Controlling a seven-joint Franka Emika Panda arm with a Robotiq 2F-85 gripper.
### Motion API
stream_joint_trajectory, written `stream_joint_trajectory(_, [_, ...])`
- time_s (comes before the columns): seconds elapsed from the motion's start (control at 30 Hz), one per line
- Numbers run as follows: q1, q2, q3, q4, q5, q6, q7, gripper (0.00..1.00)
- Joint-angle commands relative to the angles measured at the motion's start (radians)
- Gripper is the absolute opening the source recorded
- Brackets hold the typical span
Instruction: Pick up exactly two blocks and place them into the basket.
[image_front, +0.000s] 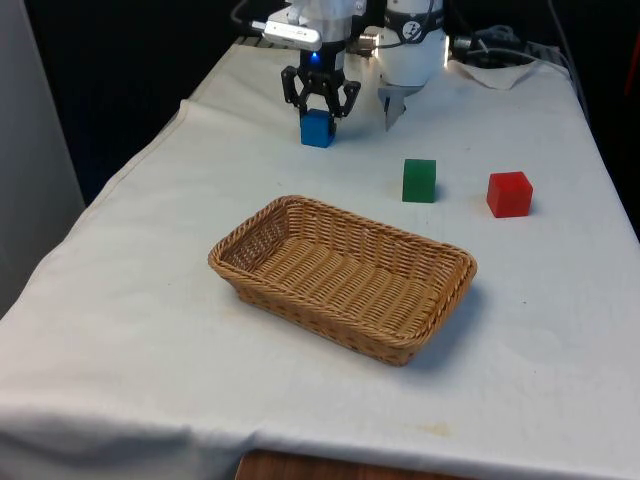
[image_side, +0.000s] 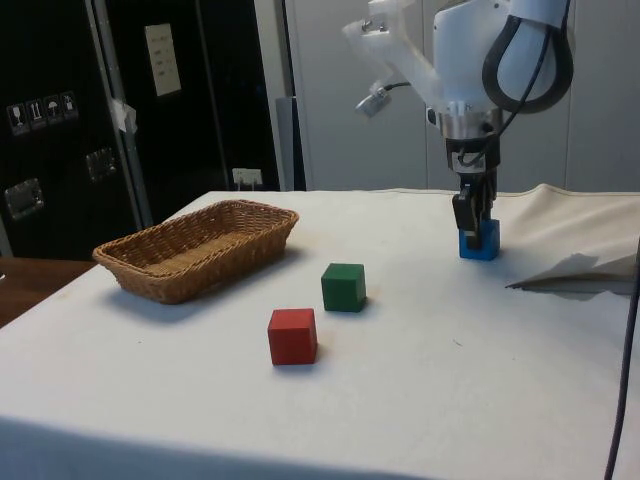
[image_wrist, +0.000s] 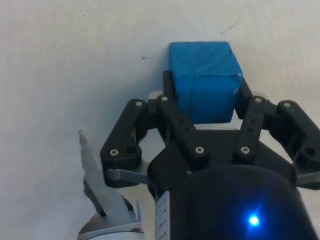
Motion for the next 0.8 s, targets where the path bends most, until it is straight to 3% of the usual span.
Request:
stream_joint_trajectory(0.0, [0.0,0.008,-0.001,0.004,-0.003,0.004,0.005,0.03])
stream_joint_trajectory(0.2, [0.011,-0.02,0.015,0.026,-0.006,-0.031,0.032,0.03])
stream_joint_trajectory(0.23, [0.003,-0.015,0.014,0.012,0.0,-0.007,0.015,0.03])
stream_joint_trajectory(0.27, [0.01,-0.027,0.02,0.029,-0.007,-0.038,0.038,0.03])
stream_joint_trajectory(0.37, [0.008,-0.059,0.041,0.049,-0.004,-0.081,0.047,0.03])
stream_joint_trajectory(0.47, [0.01,-0.083,0.052,0.067,0.005,-0.117,0.043,0.03])
stream_joint_trajectory(0.5, [0.006,-0.078,0.049,0.062,0.0,-0.101,0.04,0.03])
stream_joint_trajectory(0.77, [0.018,-0.127,0.08,0.137,0.034,-0.221,0.031,0.03])
